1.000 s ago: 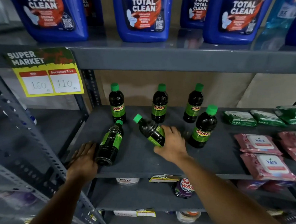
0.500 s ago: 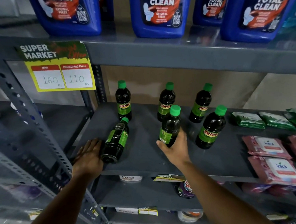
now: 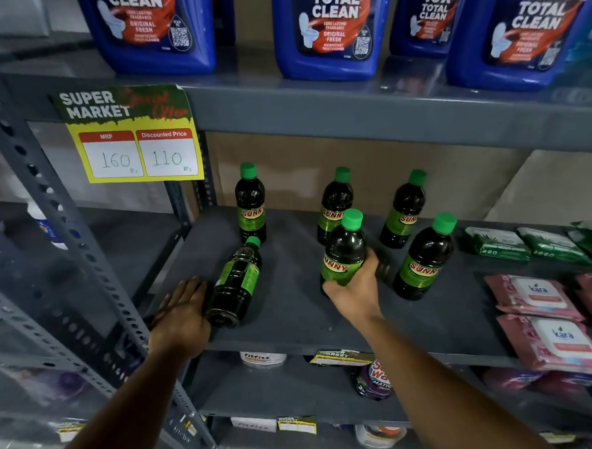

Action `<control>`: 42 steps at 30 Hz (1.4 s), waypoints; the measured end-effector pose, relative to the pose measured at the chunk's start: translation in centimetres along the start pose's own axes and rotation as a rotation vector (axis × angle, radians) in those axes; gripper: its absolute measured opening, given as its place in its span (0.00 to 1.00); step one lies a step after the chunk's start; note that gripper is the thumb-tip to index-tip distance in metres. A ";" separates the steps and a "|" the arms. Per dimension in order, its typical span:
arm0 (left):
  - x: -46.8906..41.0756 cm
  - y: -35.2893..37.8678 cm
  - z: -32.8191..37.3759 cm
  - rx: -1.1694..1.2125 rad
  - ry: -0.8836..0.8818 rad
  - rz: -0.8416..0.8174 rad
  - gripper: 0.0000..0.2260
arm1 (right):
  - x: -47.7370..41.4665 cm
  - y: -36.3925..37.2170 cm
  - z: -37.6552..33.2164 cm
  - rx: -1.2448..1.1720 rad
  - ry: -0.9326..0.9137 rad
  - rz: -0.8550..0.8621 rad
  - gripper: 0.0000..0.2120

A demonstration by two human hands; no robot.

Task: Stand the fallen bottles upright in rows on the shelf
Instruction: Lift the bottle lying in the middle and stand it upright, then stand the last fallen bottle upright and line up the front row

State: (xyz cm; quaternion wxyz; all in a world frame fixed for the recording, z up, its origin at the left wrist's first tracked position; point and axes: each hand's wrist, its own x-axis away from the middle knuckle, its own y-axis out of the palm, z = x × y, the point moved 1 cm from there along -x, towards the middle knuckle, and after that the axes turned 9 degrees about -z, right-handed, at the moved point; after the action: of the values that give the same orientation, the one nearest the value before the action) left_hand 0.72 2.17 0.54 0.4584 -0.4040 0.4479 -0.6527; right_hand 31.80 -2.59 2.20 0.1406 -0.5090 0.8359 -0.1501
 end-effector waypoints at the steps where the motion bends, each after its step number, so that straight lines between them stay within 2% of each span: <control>1: 0.0 0.0 0.0 0.002 0.002 0.003 0.27 | 0.1 -0.1 0.0 0.021 -0.008 0.044 0.46; 3: 0.0 0.0 0.0 0.005 0.005 0.003 0.27 | 0.3 -0.2 0.2 0.031 0.011 0.091 0.44; 7: 0.0 0.1 0.0 0.004 0.008 0.010 0.27 | 0.1 0.0 0.4 0.015 -0.009 -0.019 0.44; 10: 0.0 0.0 0.0 0.007 0.012 0.006 0.26 | 0.2 0.0 0.5 0.100 -0.019 0.030 0.43; 14: -0.1 0.1 0.0 0.011 0.011 -0.003 0.27 | 0.1 0.0 0.8 0.053 0.016 0.006 0.35; 17: -0.1 0.2 -0.2 0.014 0.009 -0.007 0.27 | 0.2 0.0 0.7 0.039 0.003 -0.019 0.41; 19: -0.1 0.2 -0.1 0.006 0.008 -0.009 0.27 | 1.3 0.3 0.7 0.197 -0.031 0.120 0.51; 20: -0.2 0.2 0.0 -0.001 0.009 -0.009 0.27 | 2.3 0.6 0.5 0.267 -0.085 0.219 0.52; 22: -0.1 0.2 0.0 -0.016 0.012 -0.006 0.27 | 4.5 1.7 -0.6 0.330 -0.300 0.306 0.45; 23: -0.1 0.2 0.0 -0.025 0.015 -0.003 0.28 | 5.3 2.6 -1.3 0.347 -0.416 0.266 0.41; 25: 0.0 0.2 -0.1 -0.039 0.024 -0.005 0.29 | 6.1 4.8 -2.6 0.346 -0.544 0.025 0.35; 27: 0.0 0.1 -0.1 -0.026 0.019 -0.005 0.29 | 6.1 7.2 -4.5 0.249 -0.381 -0.319 0.37; 29: -0.1 0.1 -0.1 -0.014 0.016 -0.007 0.30 | 5.5 9.5 -6.2 0.150 -0.106 -0.498 0.39; 32: -0.1 0.2 -0.1 -0.022 0.014 -0.019 0.32 | 3.9 12.1 -7.5 0.081 0.157 -0.501 0.36; 36: -0.2 0.3 -0.3 -0.008 0.011 -0.033 0.31 | 2.8 14.0 -7.9 0.013 0.363 -0.422 0.38; 40: -0.4 0.4 -0.3 0.006 0.008 -0.062 0.31 | 2.3 14.1 -7.8 -0.152 0.448 -0.449 0.23; 42: -0.6 0.2 -0.2 0.021 0.014 -0.072 0.31 | 2.3 14.0 -7.2 -0.206 0.442 -0.455 0.20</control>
State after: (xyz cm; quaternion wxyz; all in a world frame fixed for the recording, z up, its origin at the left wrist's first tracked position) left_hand 0.72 2.80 0.21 0.4357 -0.4104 0.4293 -0.6764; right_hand 16.69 2.29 3.10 -0.1334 -0.6492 0.7219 -0.1990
